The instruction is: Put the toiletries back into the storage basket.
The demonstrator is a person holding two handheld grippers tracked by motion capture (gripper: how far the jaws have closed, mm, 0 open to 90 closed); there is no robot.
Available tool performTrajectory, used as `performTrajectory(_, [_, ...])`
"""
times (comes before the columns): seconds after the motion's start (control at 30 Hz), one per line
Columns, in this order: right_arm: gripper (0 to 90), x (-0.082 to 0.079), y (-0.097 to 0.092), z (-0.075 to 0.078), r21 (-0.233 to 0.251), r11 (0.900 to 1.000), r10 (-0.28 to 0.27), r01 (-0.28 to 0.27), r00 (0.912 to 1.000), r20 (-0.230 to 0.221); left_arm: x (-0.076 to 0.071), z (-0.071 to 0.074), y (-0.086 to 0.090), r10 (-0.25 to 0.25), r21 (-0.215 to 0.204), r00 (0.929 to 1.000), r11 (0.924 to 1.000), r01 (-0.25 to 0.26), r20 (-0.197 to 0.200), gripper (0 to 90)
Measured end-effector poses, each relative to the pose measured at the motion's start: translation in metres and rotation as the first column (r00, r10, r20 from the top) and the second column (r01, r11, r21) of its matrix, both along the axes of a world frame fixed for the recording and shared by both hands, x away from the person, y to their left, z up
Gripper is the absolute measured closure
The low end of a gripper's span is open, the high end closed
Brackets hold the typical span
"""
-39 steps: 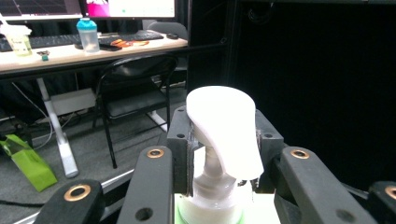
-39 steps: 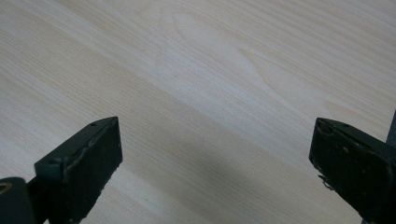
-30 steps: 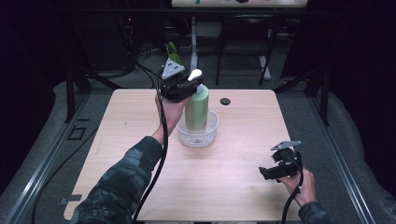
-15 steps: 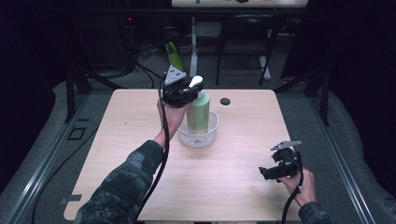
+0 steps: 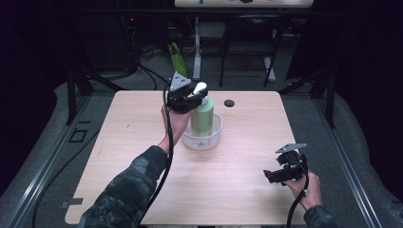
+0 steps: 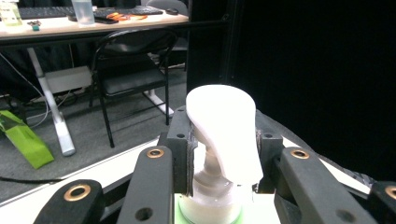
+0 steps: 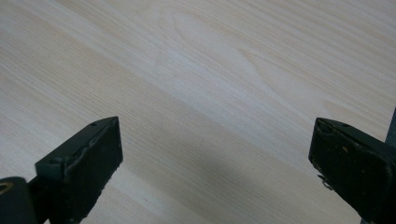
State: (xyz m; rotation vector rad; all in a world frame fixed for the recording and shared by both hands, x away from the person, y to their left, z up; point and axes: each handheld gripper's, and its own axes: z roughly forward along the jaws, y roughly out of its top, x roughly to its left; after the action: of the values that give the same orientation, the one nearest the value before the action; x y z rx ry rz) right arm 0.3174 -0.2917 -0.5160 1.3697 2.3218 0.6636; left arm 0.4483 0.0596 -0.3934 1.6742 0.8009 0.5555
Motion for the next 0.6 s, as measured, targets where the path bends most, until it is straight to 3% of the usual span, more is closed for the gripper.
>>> performTrajectory(0.6, [2.3,0.0,-0.0003,0.0002,-0.002,1.0,0.001,-0.001,1.0,0.002,0.0018,-0.0102,0.0002,0.015,0.011,0.9999,0.9998,-0.015,-0.005,67.4])
